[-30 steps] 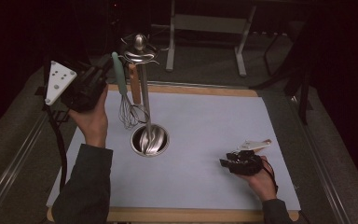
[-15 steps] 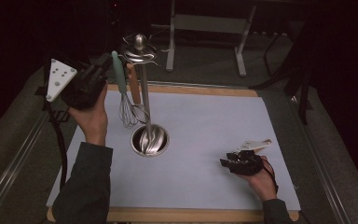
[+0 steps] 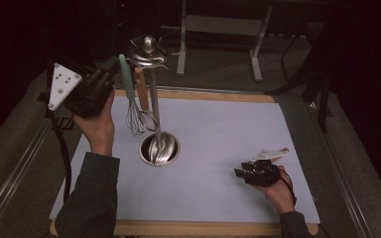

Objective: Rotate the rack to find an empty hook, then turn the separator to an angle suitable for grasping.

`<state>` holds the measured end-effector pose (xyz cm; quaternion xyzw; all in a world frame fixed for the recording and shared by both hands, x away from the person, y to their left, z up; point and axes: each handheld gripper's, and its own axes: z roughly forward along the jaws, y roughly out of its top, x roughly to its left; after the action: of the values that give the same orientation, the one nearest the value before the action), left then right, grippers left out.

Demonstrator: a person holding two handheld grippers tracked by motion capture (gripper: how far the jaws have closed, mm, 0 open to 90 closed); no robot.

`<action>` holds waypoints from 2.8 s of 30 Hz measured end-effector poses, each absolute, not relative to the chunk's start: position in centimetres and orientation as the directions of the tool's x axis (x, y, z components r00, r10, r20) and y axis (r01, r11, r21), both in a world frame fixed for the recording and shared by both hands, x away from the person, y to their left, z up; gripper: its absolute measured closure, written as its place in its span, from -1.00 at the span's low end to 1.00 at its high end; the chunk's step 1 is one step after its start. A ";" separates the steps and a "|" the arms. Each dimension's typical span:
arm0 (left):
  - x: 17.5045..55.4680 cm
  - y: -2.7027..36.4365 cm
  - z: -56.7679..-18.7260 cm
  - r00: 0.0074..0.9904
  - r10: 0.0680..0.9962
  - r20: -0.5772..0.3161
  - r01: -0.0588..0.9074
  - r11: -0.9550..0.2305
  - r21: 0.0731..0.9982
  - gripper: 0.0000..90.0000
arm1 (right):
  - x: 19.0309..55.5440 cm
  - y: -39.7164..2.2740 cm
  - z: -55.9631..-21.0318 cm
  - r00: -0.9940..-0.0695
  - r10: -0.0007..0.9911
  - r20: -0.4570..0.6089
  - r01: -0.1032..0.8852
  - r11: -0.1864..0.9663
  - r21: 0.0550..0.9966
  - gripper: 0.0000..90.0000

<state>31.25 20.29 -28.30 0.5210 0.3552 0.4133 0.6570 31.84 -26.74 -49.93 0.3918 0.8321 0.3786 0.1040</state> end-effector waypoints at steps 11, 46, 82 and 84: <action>32.0 20.4 -28.0 0.386 0.922 -0.025 -0.155 0.092 0.984 0.99 | 31.9 -26.7 -50.0 -0.671 0.731 0.124 0.574 0.406 0.711 0.25; 33.0 21.1 -28.1 0.365 0.931 -0.020 -0.116 0.067 0.991 0.98 | 31.9 -27.0 -50.0 -0.662 0.739 0.128 0.580 0.397 0.711 0.24; 32.3 23.8 -37.3 0.354 0.932 -0.079 0.088 0.050 0.995 0.92 | 31.6 -28.7 -49.1 -0.630 0.765 0.134 0.582 0.350 0.734 0.24; 32.3 23.8 -38.1 0.354 0.932 -0.084 0.107 0.049 0.993 0.92 | 31.6 -28.9 -49.0 -0.626 0.769 0.134 0.582 0.346 0.736 0.24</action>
<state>32.32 23.83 -38.09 0.5890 0.4410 0.3588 0.5744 31.62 -28.90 -49.01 0.4160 0.8115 0.3927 0.1190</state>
